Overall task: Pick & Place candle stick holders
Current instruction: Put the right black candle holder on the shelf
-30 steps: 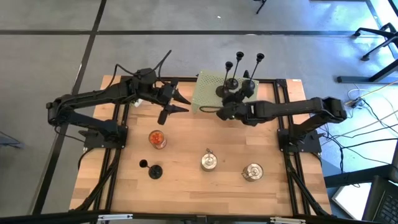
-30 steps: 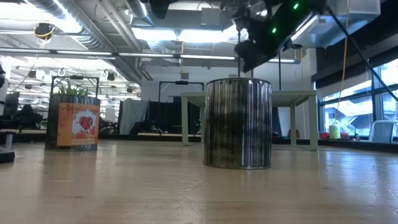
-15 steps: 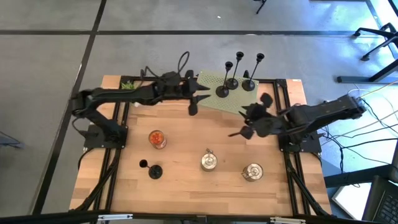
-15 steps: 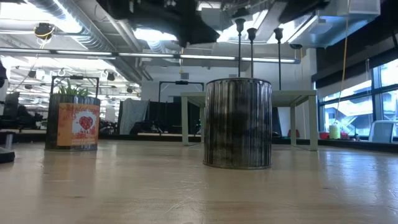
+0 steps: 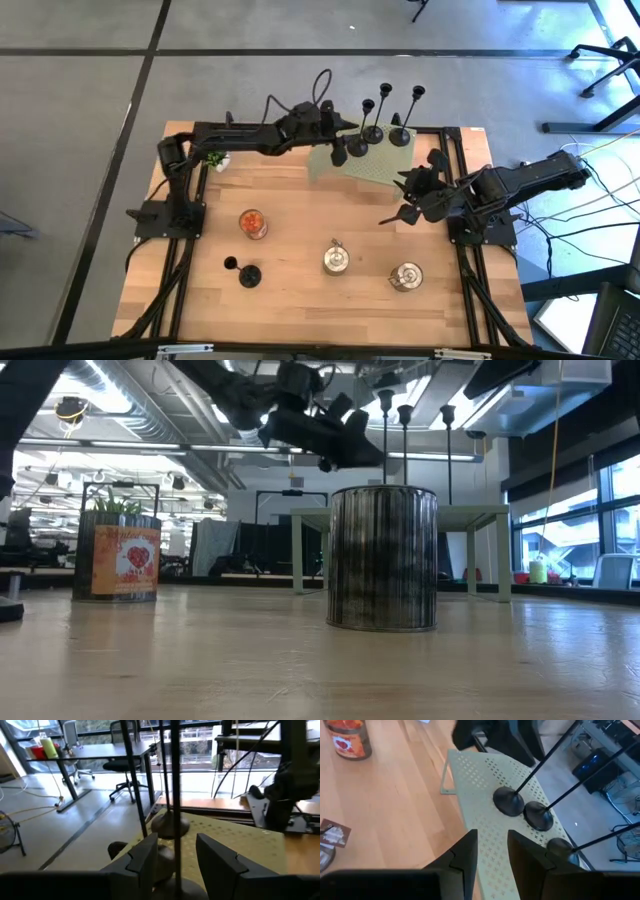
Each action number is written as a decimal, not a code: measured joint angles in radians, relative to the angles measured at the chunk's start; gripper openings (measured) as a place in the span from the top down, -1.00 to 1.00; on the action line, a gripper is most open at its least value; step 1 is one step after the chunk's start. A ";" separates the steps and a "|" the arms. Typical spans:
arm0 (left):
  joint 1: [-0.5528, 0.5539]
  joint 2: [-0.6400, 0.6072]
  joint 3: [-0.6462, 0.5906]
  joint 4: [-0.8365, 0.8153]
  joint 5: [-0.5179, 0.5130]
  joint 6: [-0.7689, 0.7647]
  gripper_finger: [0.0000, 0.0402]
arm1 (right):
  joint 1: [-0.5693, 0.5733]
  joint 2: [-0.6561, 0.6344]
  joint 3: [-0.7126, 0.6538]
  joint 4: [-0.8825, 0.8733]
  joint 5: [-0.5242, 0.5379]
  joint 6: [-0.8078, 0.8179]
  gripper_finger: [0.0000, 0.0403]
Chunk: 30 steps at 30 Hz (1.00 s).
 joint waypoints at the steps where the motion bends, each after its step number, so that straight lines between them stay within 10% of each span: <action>1: 0.003 0.013 0.010 0.000 0.002 -0.008 0.34 | 0.000 0.000 0.000 0.000 -0.003 0.000 0.45; 30: 0.053 0.019 0.029 0.034 0.018 -0.072 0.94 | 0.000 0.000 0.000 0.001 -0.061 0.000 0.45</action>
